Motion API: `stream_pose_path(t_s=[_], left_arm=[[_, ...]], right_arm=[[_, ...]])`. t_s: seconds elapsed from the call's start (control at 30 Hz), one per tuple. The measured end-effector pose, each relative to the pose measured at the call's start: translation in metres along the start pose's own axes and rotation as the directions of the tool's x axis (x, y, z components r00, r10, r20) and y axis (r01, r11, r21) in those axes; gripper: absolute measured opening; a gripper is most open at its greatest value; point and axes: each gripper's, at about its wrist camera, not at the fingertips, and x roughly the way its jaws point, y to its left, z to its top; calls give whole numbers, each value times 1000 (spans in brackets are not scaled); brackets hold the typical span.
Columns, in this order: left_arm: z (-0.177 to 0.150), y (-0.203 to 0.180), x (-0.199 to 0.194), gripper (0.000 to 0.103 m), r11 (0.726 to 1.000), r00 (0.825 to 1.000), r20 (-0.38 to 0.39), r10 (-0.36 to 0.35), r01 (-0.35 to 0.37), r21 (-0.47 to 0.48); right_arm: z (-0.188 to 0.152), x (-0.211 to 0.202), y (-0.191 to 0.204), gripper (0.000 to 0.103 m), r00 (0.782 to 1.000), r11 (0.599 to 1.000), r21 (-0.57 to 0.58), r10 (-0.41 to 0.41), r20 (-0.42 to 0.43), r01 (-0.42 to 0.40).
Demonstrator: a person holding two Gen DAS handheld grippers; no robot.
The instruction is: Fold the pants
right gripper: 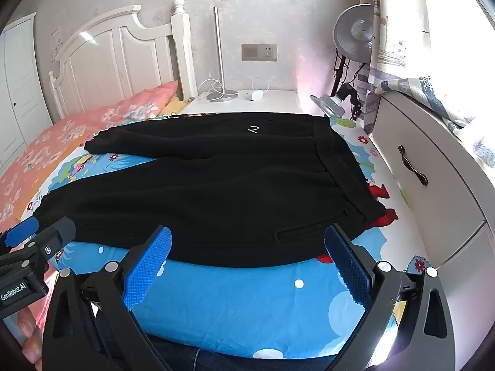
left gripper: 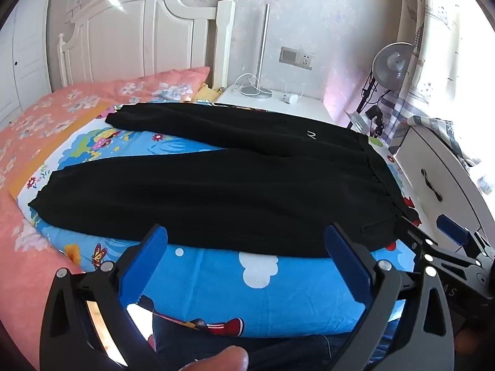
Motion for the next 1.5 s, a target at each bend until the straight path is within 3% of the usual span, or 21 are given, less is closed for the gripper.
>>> stream_pose_path(t_s=[0.1, 1.5], left_arm=[[1, -2, 1, 101, 999, 999, -23, 24, -23, 29], [6, -2, 0, 101, 999, 999, -5, 34, -34, 24]], right_arm=[[1, 0, -2, 96, 1000, 1000, 0, -3, 2, 3], [5, -1, -3, 96, 1000, 1000, -3, -7, 9, 7]])
